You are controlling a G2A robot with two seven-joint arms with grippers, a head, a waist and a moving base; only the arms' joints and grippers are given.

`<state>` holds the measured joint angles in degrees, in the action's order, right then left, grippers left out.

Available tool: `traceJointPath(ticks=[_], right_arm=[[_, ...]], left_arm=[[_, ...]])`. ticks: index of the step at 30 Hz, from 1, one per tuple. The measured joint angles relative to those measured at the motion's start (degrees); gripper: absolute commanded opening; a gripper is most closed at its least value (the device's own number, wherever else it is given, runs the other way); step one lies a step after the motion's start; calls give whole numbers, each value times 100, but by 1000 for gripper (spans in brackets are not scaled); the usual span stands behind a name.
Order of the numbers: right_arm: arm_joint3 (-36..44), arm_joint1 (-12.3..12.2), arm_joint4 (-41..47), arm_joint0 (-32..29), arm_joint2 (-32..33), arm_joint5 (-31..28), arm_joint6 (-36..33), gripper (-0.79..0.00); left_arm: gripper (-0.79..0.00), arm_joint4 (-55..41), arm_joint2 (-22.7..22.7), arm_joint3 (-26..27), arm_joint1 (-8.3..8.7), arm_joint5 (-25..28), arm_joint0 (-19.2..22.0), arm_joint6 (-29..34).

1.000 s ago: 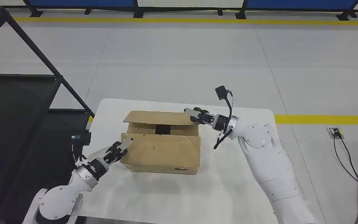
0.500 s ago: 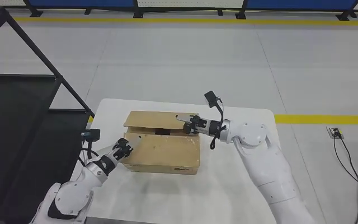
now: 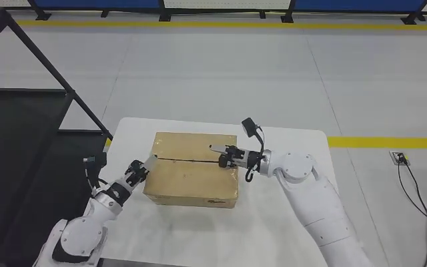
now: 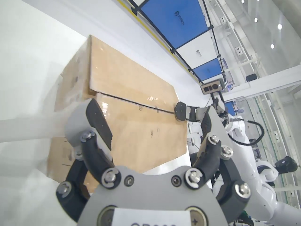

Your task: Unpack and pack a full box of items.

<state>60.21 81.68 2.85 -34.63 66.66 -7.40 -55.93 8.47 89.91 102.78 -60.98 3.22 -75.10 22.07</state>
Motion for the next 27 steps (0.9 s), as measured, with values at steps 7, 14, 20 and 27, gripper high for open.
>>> traceJointPath(ticks=[7,14,20,27], right_arm=[[-78,-15,57,-52,-41,-105,140,0],[-60,-14,-17,-52,-76,-86,262,0],[-60,-14,-17,-52,-76,-87,261,0],[-60,-14,-17,-52,-76,-87,261,0]], left_arm=[[0,-587,929,-257,24,-241,-505,-316],[0,-675,1242,-354,45,-281,-837,-106],[0,-678,1234,-360,43,-287,-836,-112],[0,-1163,844,-945,-10,-360,-829,279]])
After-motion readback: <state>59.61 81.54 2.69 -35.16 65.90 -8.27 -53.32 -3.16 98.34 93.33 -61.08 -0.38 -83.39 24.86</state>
